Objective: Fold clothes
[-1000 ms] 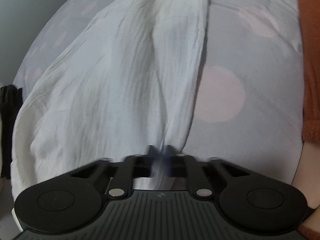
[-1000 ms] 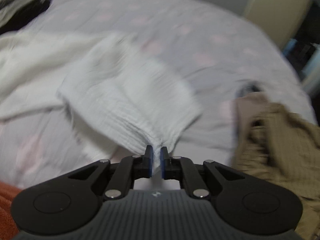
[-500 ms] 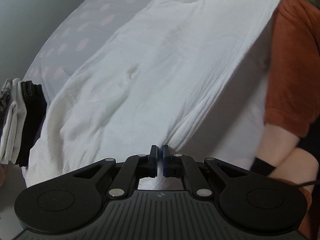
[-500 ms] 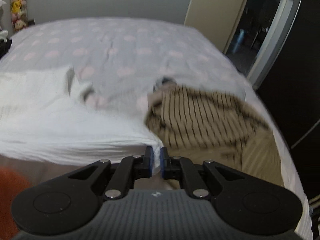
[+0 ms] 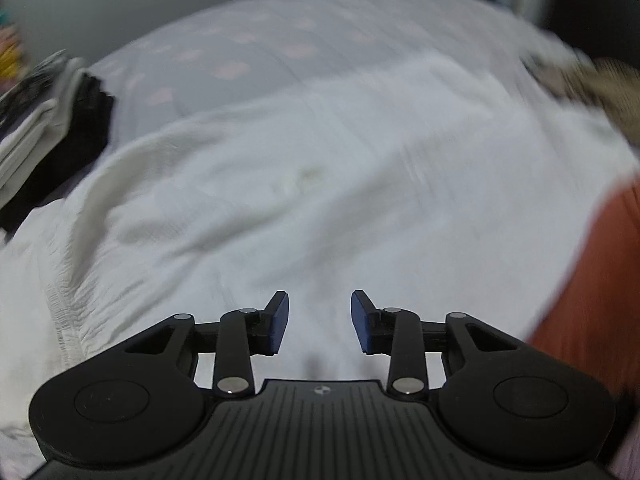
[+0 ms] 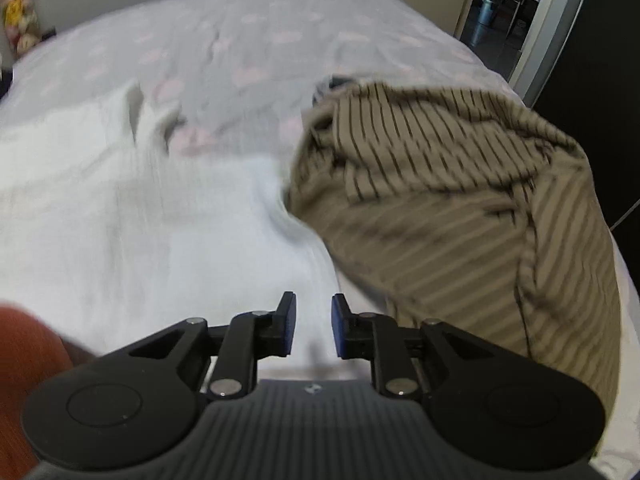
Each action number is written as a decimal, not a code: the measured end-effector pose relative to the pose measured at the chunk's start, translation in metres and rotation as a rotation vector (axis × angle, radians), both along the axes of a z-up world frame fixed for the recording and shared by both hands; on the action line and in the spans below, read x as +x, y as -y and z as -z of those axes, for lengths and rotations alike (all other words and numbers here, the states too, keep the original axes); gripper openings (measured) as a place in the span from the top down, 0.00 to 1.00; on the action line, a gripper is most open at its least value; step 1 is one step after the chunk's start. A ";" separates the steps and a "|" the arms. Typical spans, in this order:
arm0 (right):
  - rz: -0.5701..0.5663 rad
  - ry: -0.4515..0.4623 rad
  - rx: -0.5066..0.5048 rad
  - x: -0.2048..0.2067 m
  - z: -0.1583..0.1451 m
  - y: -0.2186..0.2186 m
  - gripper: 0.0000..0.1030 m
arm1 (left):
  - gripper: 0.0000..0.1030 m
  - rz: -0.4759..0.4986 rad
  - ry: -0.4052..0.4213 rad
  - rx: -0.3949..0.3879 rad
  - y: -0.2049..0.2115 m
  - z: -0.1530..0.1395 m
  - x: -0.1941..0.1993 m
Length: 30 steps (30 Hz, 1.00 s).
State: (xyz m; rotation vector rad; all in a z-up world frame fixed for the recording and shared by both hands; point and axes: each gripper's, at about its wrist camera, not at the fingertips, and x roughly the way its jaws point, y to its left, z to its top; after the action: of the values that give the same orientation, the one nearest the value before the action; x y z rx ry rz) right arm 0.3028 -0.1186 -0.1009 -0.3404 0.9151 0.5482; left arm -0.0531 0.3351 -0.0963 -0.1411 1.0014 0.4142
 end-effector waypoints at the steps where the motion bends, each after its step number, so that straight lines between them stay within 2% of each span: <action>1: 0.006 0.005 0.014 0.004 -0.002 -0.007 0.73 | 0.60 -0.038 0.025 0.008 -0.007 0.000 0.005; 2: 0.010 0.013 0.021 0.006 -0.004 -0.017 0.69 | 0.60 -0.087 0.040 0.028 -0.014 0.001 0.012; 5: 0.029 0.059 0.013 0.013 -0.006 -0.050 0.67 | 0.60 -0.264 0.064 0.079 -0.037 0.010 0.034; 7: 0.039 0.106 -0.005 0.015 -0.004 -0.073 0.67 | 0.60 -0.329 0.131 0.055 -0.052 0.017 0.037; 10: 0.012 0.142 -0.005 0.023 -0.010 -0.106 0.59 | 0.60 -0.410 0.210 0.043 -0.069 0.032 0.038; 13: -0.008 0.151 -0.007 0.031 -0.012 -0.139 0.47 | 0.60 -0.426 0.225 0.111 -0.077 0.048 0.037; 17: -0.038 0.163 -0.028 0.041 -0.008 -0.186 0.45 | 0.60 -0.432 0.184 0.215 -0.096 0.064 0.044; 22: -0.063 0.122 -0.039 0.060 0.008 -0.242 0.43 | 0.60 -0.530 0.184 0.131 -0.127 0.079 0.039; 30: -0.043 0.033 0.090 0.089 0.039 -0.290 0.45 | 0.60 -0.581 0.190 0.131 -0.141 0.081 0.033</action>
State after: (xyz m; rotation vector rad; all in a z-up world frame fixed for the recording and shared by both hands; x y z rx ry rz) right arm 0.3917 0.1719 -0.1399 -0.2875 0.8504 0.6195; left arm -0.0196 0.4760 -0.1775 -0.3496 0.7307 0.9767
